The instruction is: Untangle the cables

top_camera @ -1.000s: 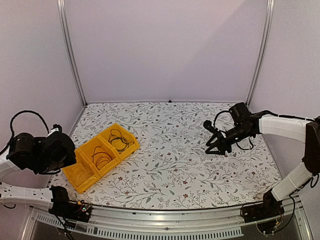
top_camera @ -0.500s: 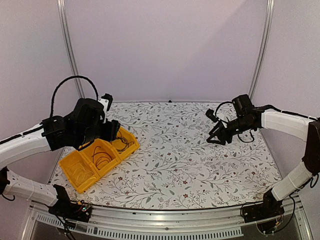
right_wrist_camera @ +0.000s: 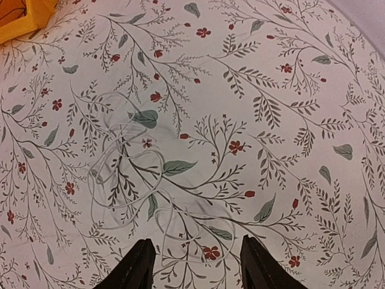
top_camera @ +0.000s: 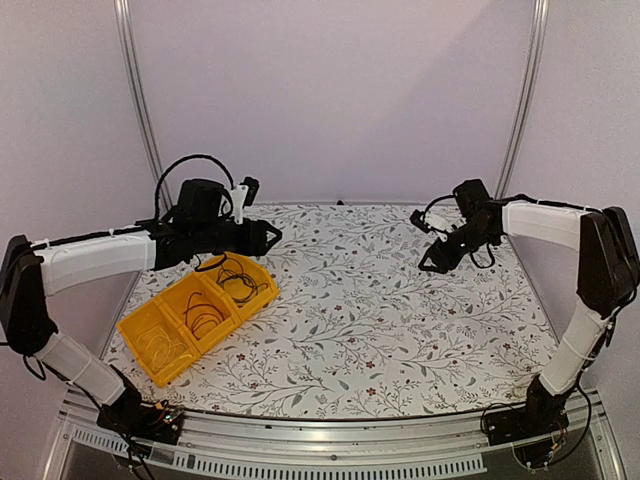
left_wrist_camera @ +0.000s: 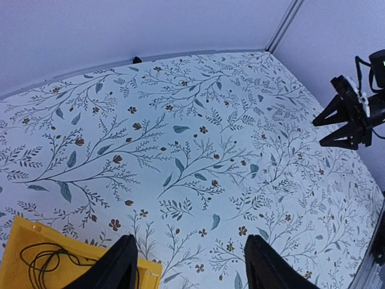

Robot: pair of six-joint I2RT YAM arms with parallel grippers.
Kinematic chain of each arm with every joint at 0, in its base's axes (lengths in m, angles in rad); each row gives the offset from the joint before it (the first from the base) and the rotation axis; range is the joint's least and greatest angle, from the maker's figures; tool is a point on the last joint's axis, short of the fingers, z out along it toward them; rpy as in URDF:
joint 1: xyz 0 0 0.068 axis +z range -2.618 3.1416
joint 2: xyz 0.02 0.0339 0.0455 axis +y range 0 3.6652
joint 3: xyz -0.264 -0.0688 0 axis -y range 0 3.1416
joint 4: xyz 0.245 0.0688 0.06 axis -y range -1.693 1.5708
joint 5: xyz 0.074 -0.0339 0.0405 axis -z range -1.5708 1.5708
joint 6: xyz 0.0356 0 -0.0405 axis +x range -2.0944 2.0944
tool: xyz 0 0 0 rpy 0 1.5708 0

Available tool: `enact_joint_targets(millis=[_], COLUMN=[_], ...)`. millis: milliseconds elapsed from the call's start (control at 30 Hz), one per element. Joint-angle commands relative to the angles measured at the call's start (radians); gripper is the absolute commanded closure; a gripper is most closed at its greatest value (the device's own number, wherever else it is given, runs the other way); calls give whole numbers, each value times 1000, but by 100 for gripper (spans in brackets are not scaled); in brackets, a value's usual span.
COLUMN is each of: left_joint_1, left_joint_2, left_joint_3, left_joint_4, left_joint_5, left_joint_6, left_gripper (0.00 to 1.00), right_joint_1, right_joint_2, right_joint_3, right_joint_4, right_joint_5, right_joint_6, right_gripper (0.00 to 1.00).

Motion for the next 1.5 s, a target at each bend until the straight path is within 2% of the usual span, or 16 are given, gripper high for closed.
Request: enact_joint_targets(millis=[0,100,267,467,1000,1467], left_joint_1=[32,32,34,34,33,33], left_joint_2=[-43,-68,-68,-63,-57,-60], left_joint_3=[-31,-29,-18,-19,-18,-19], left_joint_4=[62,56,51,51,51,51], left_joint_5=[129,113,160,170,165,188], left_joint_6=[2,39,34,33,38,37], left_gripper=[38,38,39,40,41,45], right_joint_1=[1,2,2,2,10,41], right_joint_2=[82,119,184,219,94,181], right_joint_3=[22,37,73,90,38,49], right_joint_4=[-69,-70,-73,-86,-112,-103], right_joint_5=[64,70,57,42,-36,25], right_joint_6=[-10,-1,24,25,33,39], right_gripper=[47,47,47,54,54,55])
